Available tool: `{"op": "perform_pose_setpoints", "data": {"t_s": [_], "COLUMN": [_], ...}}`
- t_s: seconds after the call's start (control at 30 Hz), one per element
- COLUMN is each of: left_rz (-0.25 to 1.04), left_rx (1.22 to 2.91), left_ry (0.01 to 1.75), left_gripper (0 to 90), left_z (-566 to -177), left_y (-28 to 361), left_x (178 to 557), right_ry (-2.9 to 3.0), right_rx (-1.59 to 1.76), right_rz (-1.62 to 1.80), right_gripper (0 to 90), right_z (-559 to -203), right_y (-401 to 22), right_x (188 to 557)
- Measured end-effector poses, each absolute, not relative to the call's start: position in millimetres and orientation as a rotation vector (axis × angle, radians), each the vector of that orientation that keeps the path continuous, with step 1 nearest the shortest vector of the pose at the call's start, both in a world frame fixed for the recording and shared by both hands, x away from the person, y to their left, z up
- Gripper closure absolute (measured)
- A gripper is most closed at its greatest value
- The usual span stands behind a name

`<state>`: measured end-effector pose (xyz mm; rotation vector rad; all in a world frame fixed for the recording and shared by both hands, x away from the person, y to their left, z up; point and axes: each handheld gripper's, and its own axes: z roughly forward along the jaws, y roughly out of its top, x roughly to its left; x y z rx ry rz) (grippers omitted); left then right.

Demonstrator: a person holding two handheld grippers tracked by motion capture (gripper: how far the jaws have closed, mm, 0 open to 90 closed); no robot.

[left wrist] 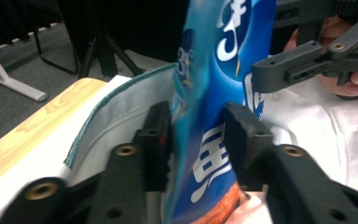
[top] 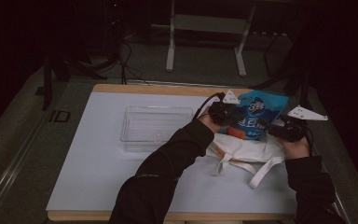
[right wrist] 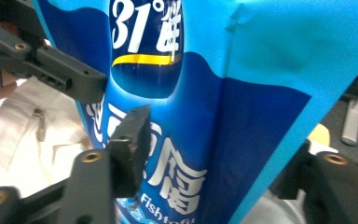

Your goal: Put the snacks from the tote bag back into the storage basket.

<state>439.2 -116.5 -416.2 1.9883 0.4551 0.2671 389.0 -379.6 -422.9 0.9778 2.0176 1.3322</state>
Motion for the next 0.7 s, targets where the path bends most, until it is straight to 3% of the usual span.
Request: {"op": "perform_pose_setpoints", "data": {"t_s": [0.23,0.43,0.7], "left_rz": [0.203,0.25,0.258], "left_rx": [1.992,2.027,2.035], "left_ry": [0.462,0.436,0.46], "left_gripper": [75.8,86.3,88.6], "left_z": [-416.8,-416.0,-415.1], "left_y": [-117.6,-120.6,-122.5], "left_x": [441.7,439.4,439.4], "right_ry": [2.053,2.079,2.088], "right_rx": [0.963,0.958,0.968], "right_rz": [1.329,1.37,1.379], "right_gripper": [60.8,70.8,81.4], "right_z": [-425.2,-424.5,-424.3], "right_y": [-379.7,-378.9,-377.2], "right_x": [389.0,389.8,390.0]}}
